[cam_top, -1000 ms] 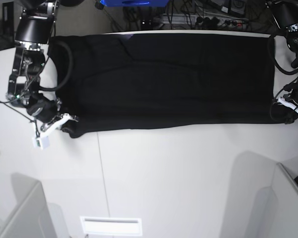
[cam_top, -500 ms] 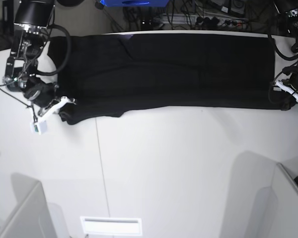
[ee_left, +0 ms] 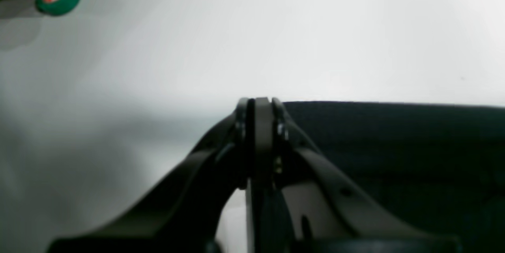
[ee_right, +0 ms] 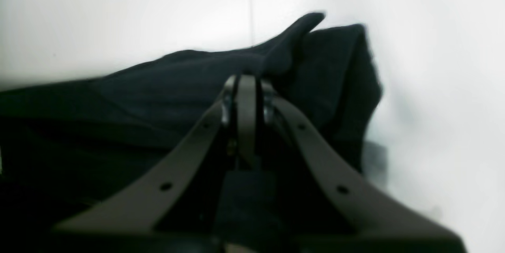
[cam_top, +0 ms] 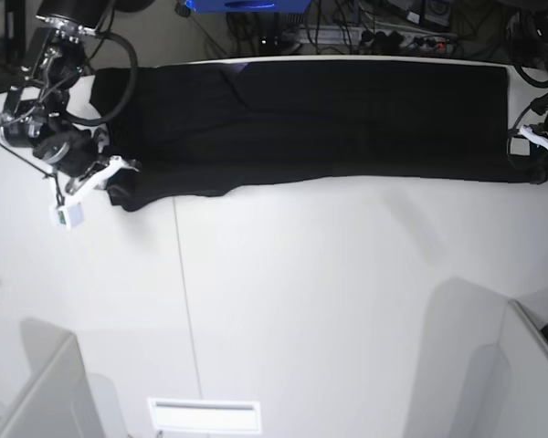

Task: Fold the T-shirt properly
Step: 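Lay the folded hem down along the collar edge and release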

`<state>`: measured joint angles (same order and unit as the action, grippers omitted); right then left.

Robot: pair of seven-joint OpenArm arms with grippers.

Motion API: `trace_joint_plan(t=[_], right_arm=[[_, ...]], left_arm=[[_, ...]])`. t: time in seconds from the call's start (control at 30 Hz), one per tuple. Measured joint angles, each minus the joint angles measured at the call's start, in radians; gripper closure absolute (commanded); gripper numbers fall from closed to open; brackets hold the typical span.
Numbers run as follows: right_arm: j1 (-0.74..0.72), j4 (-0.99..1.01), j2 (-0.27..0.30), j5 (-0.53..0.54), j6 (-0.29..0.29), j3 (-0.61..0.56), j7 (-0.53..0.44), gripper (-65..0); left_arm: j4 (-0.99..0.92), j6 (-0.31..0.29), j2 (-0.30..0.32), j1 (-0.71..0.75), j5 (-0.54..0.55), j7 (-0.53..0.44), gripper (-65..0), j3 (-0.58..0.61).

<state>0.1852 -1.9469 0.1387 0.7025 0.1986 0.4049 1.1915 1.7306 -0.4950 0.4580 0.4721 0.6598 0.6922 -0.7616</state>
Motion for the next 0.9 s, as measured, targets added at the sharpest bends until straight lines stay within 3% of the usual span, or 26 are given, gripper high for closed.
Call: trace_joint_plan(t=[0.2, 0.43, 0.9], right_arm=[[0.091, -0.026, 0.004, 0.009, 0.0, 0.004, -0.005, 0.0], [0.166, -0.026, 0.01, 0.193, 0.0, 0.113, -0.012, 0.0], [0.235, -0.023, 0.0, 0.196, 0.0, 0.119, -0.013, 0.0]], left_arm=[[0.004, 0.0, -0.001, 0.027, -0.001, 0.001, 0.0, 0.0], [0.01, 0.0, 0.003, 0.064, -0.004, -0.006, 0.0, -0.001], [0.01, 0.0, -0.058, 0.143, -0.008, 0.0, 0.0, 0.006]])
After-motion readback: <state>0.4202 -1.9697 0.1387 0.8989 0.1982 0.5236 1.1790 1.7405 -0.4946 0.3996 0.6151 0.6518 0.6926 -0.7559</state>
